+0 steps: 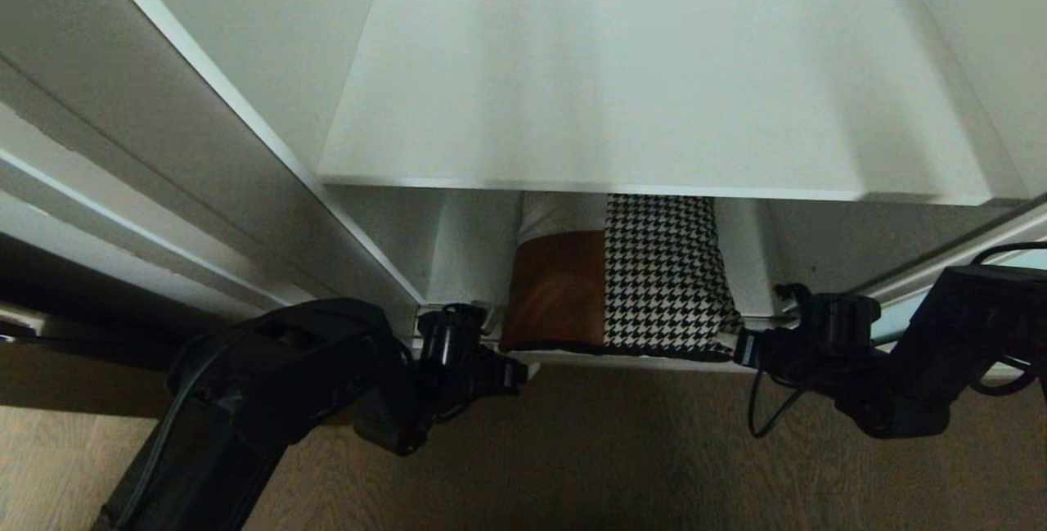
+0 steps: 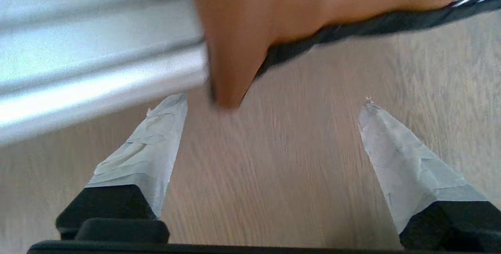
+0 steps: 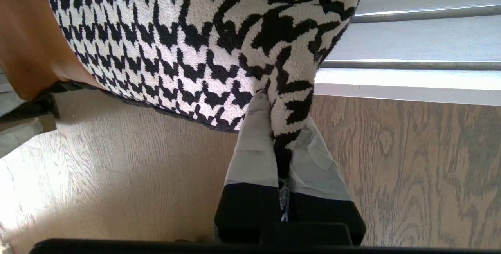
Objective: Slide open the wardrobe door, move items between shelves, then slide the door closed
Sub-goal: Place the pillow on the higher shelf
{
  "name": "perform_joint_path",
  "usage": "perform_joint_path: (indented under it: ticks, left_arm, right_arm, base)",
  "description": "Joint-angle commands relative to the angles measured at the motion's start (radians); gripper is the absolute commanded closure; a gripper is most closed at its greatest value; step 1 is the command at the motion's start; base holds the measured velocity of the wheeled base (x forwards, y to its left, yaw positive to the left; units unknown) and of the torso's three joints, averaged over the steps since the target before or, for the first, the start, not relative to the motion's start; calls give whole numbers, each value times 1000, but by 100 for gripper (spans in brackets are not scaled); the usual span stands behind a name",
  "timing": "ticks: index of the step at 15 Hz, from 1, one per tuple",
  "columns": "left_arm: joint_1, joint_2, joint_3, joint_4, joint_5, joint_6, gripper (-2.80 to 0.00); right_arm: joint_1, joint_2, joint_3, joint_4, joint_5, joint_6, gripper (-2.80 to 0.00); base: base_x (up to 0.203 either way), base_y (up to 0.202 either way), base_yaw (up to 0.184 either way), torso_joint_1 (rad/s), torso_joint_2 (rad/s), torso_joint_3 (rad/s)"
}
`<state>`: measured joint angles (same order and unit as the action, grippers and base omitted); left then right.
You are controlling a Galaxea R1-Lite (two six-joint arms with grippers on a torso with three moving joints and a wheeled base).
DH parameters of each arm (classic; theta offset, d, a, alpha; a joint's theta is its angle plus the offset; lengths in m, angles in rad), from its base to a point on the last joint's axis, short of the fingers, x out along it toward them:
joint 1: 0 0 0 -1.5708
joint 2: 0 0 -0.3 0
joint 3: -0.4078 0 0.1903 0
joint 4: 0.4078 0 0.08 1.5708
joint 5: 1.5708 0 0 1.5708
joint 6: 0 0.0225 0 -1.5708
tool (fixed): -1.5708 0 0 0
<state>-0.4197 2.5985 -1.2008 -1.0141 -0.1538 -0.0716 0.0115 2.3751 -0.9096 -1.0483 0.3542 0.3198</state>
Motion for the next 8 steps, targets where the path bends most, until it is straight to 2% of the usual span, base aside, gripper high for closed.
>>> perform_joint_path:
  ticks: [1, 3, 7, 8]
  left_arm:
    - [-5, 50, -40, -35, -1, 33, -280]
    - [-7, 63, -55, -100, 0, 66, -280]
    - [-6, 91, -181, -108, 6, 75, -280]
    - [-5, 97, -183, -102, 6, 73, -280]
  right_arm:
    - [-1, -5, 3, -6, 3, 1, 0]
    - [-1, -7, 9, -7, 3, 1, 0]
    - [2, -7, 14, -7, 5, -1, 0]
    - [2, -7, 12, -7, 3, -1, 0]
  base:
    - [0, 0, 0, 0, 0, 0]
    - [0, 0, 0, 0, 0, 0]
    - [0, 0, 0, 0, 0, 0]
    - [0, 0, 0, 0, 0, 0]
